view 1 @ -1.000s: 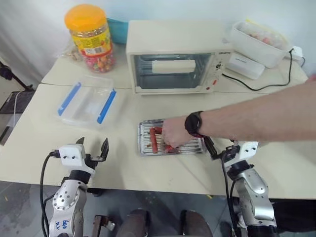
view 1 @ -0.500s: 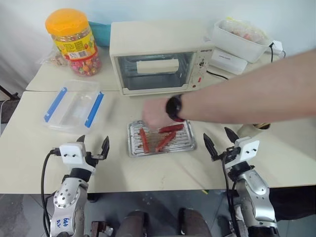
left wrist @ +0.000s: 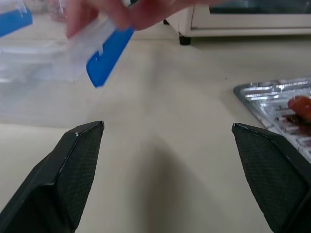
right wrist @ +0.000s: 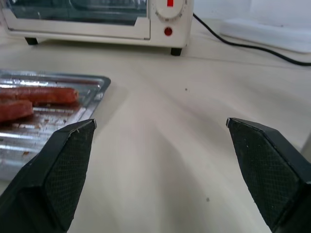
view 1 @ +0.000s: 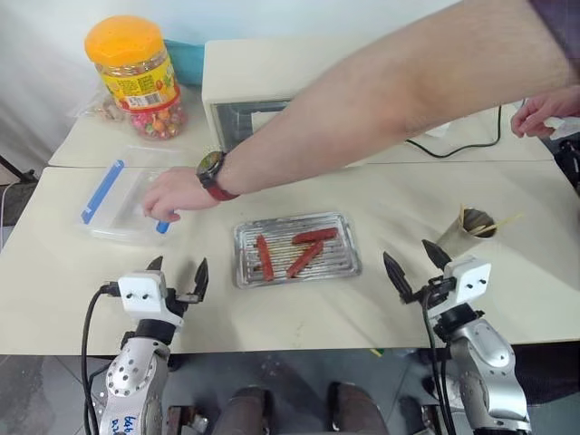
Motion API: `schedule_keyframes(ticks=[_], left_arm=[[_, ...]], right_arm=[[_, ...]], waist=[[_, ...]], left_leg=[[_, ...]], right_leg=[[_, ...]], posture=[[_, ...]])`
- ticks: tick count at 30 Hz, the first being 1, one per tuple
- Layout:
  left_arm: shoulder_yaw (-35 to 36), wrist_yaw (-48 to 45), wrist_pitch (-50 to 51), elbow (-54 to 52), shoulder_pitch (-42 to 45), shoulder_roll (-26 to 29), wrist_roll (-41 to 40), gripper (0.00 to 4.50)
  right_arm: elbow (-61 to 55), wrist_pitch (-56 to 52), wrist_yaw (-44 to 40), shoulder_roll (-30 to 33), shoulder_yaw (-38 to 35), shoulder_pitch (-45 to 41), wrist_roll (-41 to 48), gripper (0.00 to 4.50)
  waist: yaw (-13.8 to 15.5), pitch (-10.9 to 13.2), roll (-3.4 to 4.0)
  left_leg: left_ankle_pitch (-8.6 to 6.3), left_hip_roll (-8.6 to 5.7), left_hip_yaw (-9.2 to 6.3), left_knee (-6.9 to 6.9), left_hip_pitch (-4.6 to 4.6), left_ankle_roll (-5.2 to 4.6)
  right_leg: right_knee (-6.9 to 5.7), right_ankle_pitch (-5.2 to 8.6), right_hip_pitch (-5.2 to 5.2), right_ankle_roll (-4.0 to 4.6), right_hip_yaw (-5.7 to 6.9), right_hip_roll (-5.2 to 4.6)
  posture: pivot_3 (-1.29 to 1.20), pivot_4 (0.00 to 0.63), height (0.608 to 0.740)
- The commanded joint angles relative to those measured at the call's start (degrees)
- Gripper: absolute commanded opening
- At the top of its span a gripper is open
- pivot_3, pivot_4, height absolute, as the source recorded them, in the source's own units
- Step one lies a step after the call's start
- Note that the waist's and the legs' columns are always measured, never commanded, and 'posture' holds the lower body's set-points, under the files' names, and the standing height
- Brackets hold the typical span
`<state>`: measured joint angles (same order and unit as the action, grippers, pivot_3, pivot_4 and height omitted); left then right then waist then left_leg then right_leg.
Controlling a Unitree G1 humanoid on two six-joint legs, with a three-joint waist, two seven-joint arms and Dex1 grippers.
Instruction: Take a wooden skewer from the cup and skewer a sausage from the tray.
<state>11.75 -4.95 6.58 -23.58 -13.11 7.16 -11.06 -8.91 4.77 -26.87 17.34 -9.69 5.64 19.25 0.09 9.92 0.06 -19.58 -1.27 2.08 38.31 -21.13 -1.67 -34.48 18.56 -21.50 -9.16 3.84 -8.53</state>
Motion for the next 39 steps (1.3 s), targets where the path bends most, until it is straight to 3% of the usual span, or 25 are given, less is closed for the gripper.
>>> schedule_keyframes(ticks=[1,13,23,39], left_arm=[[0.52,1.0,-1.86,-0.43,0.22,-0.65,0.71,4.49],[1.05,2.04,-2.9,2.27,0.77,-1.04,1.68,4.49],[7.22,1.58,-3.2,4.2,1.81,0.24,-1.99,4.49],[6.8,2.11,-2.1,4.26,2.77,-0.55,-2.17,4.49]], right_arm=[[-3.26,-0.59,-0.71,1.39,-1.58,0.09,1.48,4.5],[-2.61,-0.93,-2.11,3.61,-3.68,-1.65,2.25,4.5],[-5.71,-0.87,-2.96,0.04,1.82,1.01,1.37,4.5],[-4.52,-0.87,-4.59,-0.89,3.43,0.44,2.22,4.5]], waist=[[0.0,0.0,0.0],[0.03,-0.01,-0.01],[0.03,-0.01,-0.02],[0.02,-0.02,-0.03]], left_leg=[[0.0,0.0,0.0,-0.01,0.0,0.0],[0.0,0.0,0.0,0.03,-0.01,0.0],[-0.03,0.01,0.0,0.19,-0.02,-0.03],[-0.14,0.04,-0.03,0.41,-0.04,-0.03]], right_leg=[[0.0,0.0,0.0,0.0,0.0,0.0],[-0.01,0.0,0.0,0.0,0.01,0.0],[-0.1,0.0,0.0,0.01,0.05,0.0],[-0.27,0.01,0.0,0.03,0.05,0.01]], posture=[[0.0,0.15,0.74],[0.0,0.15,0.74],[0.0,0.15,0.74],[0.0,0.15,0.74]])
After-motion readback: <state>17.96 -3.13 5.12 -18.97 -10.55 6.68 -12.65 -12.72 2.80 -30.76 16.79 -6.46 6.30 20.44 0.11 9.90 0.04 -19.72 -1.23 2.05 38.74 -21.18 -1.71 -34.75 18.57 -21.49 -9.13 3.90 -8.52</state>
